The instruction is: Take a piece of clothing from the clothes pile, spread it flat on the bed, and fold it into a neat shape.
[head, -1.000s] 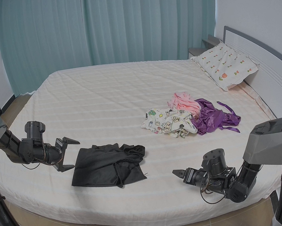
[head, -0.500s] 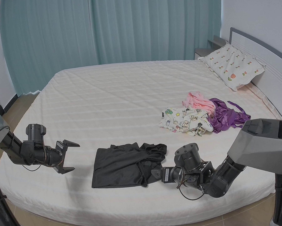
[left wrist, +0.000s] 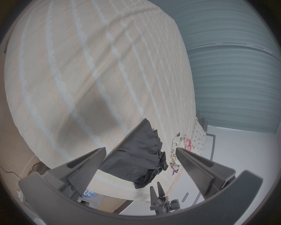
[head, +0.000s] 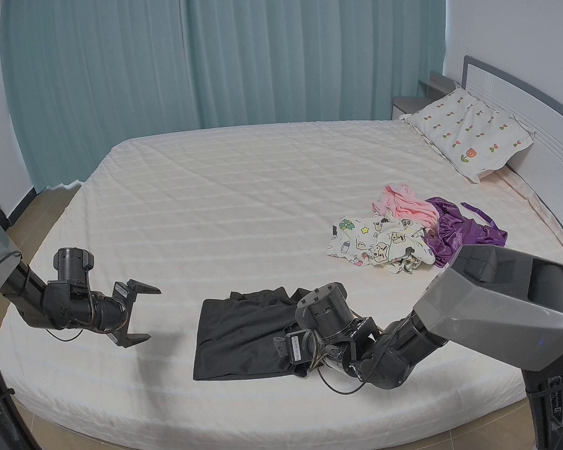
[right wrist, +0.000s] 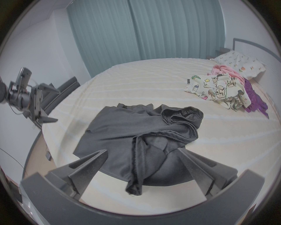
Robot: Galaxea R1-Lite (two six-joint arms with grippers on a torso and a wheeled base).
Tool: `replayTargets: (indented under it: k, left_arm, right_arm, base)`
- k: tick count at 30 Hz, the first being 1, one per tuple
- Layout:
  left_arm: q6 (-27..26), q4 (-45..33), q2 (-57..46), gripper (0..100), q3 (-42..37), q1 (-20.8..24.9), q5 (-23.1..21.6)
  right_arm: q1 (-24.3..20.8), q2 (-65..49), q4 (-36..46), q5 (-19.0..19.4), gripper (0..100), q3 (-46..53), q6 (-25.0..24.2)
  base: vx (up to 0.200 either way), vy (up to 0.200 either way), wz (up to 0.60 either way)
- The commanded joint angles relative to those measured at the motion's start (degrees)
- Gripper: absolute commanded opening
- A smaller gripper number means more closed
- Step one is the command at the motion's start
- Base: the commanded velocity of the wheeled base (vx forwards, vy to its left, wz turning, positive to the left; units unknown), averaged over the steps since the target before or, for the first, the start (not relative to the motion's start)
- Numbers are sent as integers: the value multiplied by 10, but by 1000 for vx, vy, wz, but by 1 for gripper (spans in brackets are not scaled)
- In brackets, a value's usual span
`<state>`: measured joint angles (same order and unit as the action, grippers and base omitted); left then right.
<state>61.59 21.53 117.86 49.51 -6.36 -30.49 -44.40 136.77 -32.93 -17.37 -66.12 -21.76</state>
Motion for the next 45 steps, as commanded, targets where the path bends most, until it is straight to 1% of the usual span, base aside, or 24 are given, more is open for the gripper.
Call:
replayTargets:
  k: [1, 4, 5, 7, 10, 14, 19, 20, 22, 26, 27, 32, 33, 35, 36, 37, 38, 41, 45]
  left_arm:
    - [0, 0, 3, 100, 1, -1, 0]
    - [0, 0, 3, 100, 0, 0, 1]
    - [-1, 0, 3, 100, 0, 0, 1]
    - [0, 0, 3, 100, -1, 0, 1]
    - [-1, 0, 3, 100, 0, 0, 1]
    - [-1, 0, 3, 100, 0, 0, 1]
    - [-1, 0, 3, 100, -1, 0, 1]
    - [-1, 0, 3, 100, -1, 0, 1]
    - [-1, 0, 3, 100, -1, 0, 1]
    - [-1, 0, 4, 100, -1, 0, 1]
    - [-1, 0, 4, 100, -1, 0, 1]
    - [-1, 0, 3, 100, -1, 0, 1]
    - [-1, 0, 4, 100, 0, 0, 1]
    - [-2, 0, 4, 100, 0, 0, 2]
    - [-1, 0, 4, 100, 0, 0, 2]
    - [-1, 0, 4, 100, 2, 0, 3]
    - [-1, 0, 4, 100, 2, 0, 2]
    - [-1, 0, 4, 100, 0, 0, 2]
    - [-3, 0, 3, 100, -1, 0, 1]
  right_arm:
    - [5, 30, 4, -6, 100, -12, 22]
    - [19, 49, 8, -18, 100, -19, 62]
    - [23, 60, 3, -27, 100, -22, 67]
    - [27, 66, 0, -40, 100, -22, 67]
    - [38, 51, -14, -43, 100, -9, 66]
    - [68, 23, -14, -43, 100, 40, 70]
    - [104, 2, -19, -42, 100, 101, 62]
    - [104, 2, -19, -42, 100, 101, 62]
    - [122, -15, -19, -37, 100, 113, 55]
    - [129, -26, -18, -32, 100, 113, 38]
    - [135, -33, -17, -26, 100, 114, 36]
    - [154, -41, -16, -19, 100, 115, 35]
    - [154, -45, -15, -10, 100, 119, 33]
    - [150, -59, -14, 24, 100, 148, 34]
    - [149, -69, -14, 51, 100, 169, 40]
    - [148, -76, -14, 68, 100, 182, 42]
    - [146, -78, -15, 75, 100, 187, 44]
    - [153, -79, -13, 74, 100, 187, 48]
    - [166, -82, -17, 81, 100, 171, 39]
  base:
    - [0, 0, 0]
    - [0, 0, 0]
    - [0, 0, 0]
    - [0, 0, 0]
    - [0, 0, 0]
    - [0, 0, 0]
    - [0, 0, 0]
    - [0, 0, 0]
    - [0, 0, 0]
    - [0, 0, 0]
    - [0, 0, 0]
    - [0, 0, 0]
    - [0, 0, 0]
    - [0, 0, 0]
    - [0, 0, 0]
    - [0, 0, 0]
    - [0, 0, 0]
    - [0, 0, 0]
    - [0, 0, 0]
